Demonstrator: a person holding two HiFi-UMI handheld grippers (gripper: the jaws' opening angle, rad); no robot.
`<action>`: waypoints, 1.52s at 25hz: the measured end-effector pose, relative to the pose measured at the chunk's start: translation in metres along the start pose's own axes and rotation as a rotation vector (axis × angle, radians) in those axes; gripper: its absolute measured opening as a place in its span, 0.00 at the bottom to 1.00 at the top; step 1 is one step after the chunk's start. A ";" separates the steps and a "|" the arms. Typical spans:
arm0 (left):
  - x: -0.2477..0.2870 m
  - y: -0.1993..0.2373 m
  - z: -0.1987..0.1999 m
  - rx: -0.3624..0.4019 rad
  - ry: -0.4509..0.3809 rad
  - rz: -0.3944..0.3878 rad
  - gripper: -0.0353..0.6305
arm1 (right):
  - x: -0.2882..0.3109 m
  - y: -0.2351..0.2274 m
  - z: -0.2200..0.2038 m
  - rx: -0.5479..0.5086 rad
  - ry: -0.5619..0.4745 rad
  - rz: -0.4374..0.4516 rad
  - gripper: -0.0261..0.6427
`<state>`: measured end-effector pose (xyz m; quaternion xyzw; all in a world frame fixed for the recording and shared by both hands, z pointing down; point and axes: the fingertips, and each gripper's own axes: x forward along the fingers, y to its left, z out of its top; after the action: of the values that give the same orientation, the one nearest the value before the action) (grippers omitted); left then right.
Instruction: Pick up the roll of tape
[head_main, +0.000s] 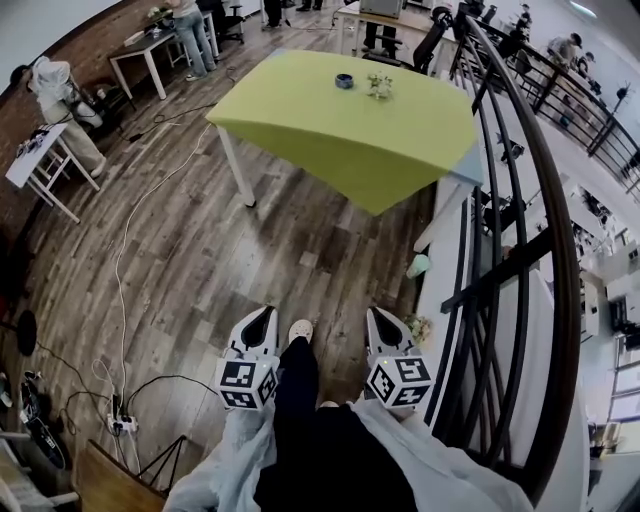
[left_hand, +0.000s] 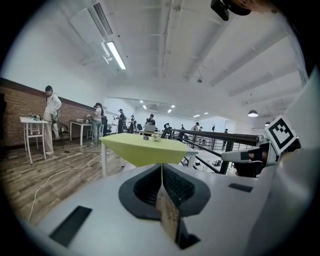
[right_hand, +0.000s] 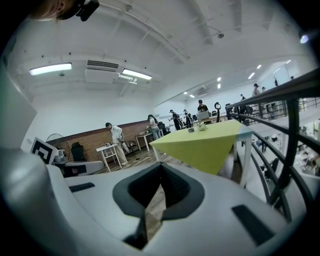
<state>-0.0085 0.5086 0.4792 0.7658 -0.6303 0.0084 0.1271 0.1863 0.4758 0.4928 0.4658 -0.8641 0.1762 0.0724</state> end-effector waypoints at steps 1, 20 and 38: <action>0.009 0.005 0.004 0.004 -0.001 -0.001 0.09 | 0.010 -0.003 0.004 -0.003 0.000 -0.003 0.05; 0.157 0.081 0.067 0.034 0.020 -0.083 0.09 | 0.155 -0.044 0.084 -0.017 -0.005 -0.101 0.17; 0.244 0.147 0.080 0.035 0.054 -0.154 0.09 | 0.251 -0.048 0.097 0.057 0.004 -0.129 0.37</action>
<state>-0.1125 0.2318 0.4715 0.8137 -0.5656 0.0301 0.1306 0.0905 0.2198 0.4874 0.5219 -0.8268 0.1969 0.0720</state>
